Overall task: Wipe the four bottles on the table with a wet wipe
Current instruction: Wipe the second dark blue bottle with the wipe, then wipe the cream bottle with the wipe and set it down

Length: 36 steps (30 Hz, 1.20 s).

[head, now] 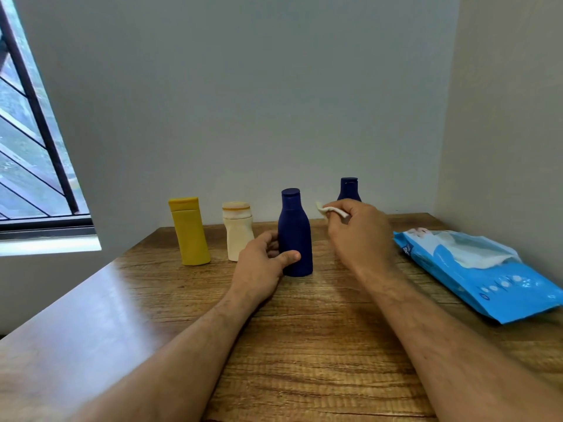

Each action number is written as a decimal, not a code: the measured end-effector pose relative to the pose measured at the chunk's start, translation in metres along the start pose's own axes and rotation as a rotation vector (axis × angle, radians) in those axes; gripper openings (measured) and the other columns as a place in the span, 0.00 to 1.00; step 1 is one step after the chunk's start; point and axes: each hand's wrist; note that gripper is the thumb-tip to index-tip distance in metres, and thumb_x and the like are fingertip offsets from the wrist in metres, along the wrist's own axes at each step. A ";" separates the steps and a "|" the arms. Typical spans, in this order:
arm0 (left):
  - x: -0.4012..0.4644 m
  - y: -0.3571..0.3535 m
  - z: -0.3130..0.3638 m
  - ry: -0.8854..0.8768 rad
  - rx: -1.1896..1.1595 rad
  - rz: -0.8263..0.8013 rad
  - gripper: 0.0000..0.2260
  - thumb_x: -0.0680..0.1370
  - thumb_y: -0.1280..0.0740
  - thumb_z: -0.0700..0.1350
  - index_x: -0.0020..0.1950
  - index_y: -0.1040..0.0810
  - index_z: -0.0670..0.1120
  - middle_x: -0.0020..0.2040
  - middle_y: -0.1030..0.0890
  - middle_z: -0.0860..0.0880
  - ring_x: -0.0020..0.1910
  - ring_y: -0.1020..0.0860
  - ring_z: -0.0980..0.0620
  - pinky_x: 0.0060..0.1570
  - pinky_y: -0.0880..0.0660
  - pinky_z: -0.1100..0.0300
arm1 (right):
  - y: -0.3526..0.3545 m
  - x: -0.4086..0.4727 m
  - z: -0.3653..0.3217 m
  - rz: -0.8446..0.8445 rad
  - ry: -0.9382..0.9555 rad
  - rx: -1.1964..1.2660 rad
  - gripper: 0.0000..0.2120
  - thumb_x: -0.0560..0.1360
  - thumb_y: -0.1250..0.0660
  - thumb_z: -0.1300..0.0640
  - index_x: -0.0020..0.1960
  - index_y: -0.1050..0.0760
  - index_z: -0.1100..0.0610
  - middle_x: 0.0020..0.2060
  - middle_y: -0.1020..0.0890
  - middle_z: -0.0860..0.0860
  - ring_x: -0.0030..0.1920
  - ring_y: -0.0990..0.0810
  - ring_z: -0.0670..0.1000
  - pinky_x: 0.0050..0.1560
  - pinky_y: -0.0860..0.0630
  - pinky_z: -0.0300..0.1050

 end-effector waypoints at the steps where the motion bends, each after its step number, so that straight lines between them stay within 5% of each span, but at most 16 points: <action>1: 0.002 -0.001 0.000 0.003 0.015 0.006 0.24 0.76 0.26 0.44 0.70 0.27 0.50 0.61 0.19 0.55 0.60 0.21 0.56 0.65 0.24 0.50 | 0.003 0.001 -0.001 0.039 0.013 0.004 0.10 0.79 0.34 0.54 0.59 0.19 0.51 0.48 0.16 0.47 0.43 0.23 0.41 0.40 0.30 0.29; 8: 0.019 -0.014 0.004 -0.016 0.145 0.010 0.24 0.78 0.29 0.46 0.73 0.30 0.49 0.65 0.21 0.51 0.62 0.22 0.54 0.66 0.25 0.50 | 0.000 -0.001 0.000 -0.019 0.022 -0.092 0.11 0.78 0.33 0.54 0.60 0.20 0.50 0.51 0.16 0.47 0.47 0.26 0.41 0.49 0.28 0.36; 28: 0.044 -0.021 -0.009 0.017 0.142 -0.044 0.22 0.79 0.31 0.44 0.72 0.29 0.49 0.64 0.20 0.51 0.61 0.22 0.54 0.67 0.26 0.49 | -0.001 0.002 0.001 -0.021 0.046 -0.096 0.11 0.79 0.34 0.52 0.59 0.19 0.50 0.48 0.16 0.45 0.46 0.23 0.41 0.47 0.27 0.34; 36: 0.038 -0.022 -0.004 0.102 0.196 -0.046 0.32 0.73 0.25 0.37 0.75 0.33 0.47 0.70 0.23 0.48 0.68 0.25 0.51 0.70 0.29 0.49 | 0.000 -0.001 -0.002 -0.046 0.042 -0.089 0.10 0.79 0.34 0.53 0.58 0.19 0.49 0.47 0.16 0.45 0.43 0.25 0.40 0.40 0.33 0.27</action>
Point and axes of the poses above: each hand's wrist, its own x-axis towards the middle knuckle, its own y-axis out of the back of the hand, z = x × y
